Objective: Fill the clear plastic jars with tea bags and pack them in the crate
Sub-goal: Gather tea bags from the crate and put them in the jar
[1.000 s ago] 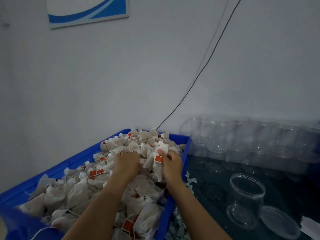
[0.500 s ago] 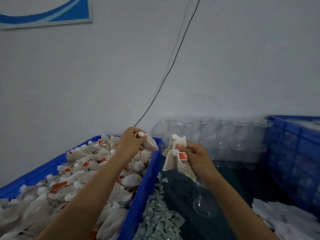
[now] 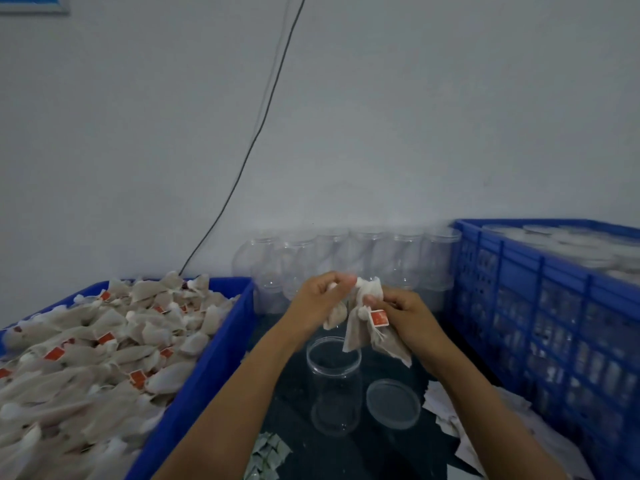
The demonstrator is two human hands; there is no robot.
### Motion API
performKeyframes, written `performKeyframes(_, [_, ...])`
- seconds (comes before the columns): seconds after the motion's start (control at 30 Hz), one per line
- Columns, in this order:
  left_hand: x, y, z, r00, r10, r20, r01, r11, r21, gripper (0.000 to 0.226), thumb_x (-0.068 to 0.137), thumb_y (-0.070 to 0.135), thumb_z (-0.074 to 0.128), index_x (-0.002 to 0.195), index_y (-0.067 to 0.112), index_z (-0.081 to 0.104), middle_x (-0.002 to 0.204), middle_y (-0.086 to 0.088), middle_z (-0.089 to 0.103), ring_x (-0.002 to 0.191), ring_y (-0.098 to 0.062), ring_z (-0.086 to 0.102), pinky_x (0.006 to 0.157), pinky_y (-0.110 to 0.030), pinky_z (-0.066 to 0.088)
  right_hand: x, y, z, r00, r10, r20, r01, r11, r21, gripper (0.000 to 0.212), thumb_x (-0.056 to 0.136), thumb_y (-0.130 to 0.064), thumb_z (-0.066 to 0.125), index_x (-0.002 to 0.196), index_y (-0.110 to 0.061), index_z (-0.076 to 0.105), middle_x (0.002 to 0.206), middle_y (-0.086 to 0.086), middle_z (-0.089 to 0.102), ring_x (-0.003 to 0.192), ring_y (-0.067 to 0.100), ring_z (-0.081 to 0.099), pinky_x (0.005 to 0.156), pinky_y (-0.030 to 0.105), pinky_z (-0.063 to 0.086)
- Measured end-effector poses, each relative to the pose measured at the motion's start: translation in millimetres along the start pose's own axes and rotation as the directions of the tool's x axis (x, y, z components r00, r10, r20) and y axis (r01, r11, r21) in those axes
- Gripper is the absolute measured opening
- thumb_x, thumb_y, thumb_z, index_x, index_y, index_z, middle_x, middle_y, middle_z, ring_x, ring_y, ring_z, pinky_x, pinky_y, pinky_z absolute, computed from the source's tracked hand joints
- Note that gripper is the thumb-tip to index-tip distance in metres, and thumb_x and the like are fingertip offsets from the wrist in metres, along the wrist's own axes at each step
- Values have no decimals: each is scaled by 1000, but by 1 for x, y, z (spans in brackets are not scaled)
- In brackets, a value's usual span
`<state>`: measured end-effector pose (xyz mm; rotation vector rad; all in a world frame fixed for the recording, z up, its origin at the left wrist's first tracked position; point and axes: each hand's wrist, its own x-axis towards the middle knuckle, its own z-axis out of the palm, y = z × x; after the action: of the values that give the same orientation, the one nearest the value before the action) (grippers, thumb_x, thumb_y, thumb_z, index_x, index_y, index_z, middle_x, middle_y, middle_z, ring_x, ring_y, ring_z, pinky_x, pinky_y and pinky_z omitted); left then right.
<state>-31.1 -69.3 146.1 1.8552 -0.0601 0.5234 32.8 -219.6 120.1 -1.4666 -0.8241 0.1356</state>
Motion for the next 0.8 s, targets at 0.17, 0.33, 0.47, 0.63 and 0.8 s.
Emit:
performKeyframes(0.17, [7,-15,-2,1000,26,-6,-26,999,-46,18,96,23,55,84,23,69,75,14,69,68,3,63,61,-10,49,7,7,-2,997,-43,69,45,998,-40,17,92,-12,58,98,-2,71,85,6,71,73,10,65,69,17,51])
performKeyframes(0.33, [8,-24,-10,998,-40,-42,34,990,-133,29,100,21,48,82,26,71,83,14,73,79,-1,67,70,-15,54,13,12,9,992,-89,89,83,994,68,21,80,-24,62,92,-10,73,81,-2,72,73,6,66,67,16,50])
performKeyframes(0.47, [6,-33,-15,1000,16,-8,-17,990,-143,13,80,29,65,88,21,73,89,4,73,84,-11,69,76,-25,56,15,22,15,993,-83,89,73,992,105,17,79,-24,62,89,-20,76,81,1,73,74,9,66,68,18,52])
performKeyframes(0.63, [7,-42,-14,1000,18,-20,-20,992,-123,7,89,14,63,85,15,69,79,11,71,73,-1,67,64,-13,51,13,32,21,996,-23,83,9,988,155,24,77,-34,64,90,-19,78,85,7,74,76,14,69,68,20,52])
performKeyframes(0.8, [5,-51,-7,984,59,-166,-80,989,-125,12,93,20,59,88,19,70,85,10,73,79,-3,68,66,-13,51,15,32,23,998,57,30,-62,975,213,28,77,-34,65,92,-14,77,87,11,75,78,18,71,67,20,53])
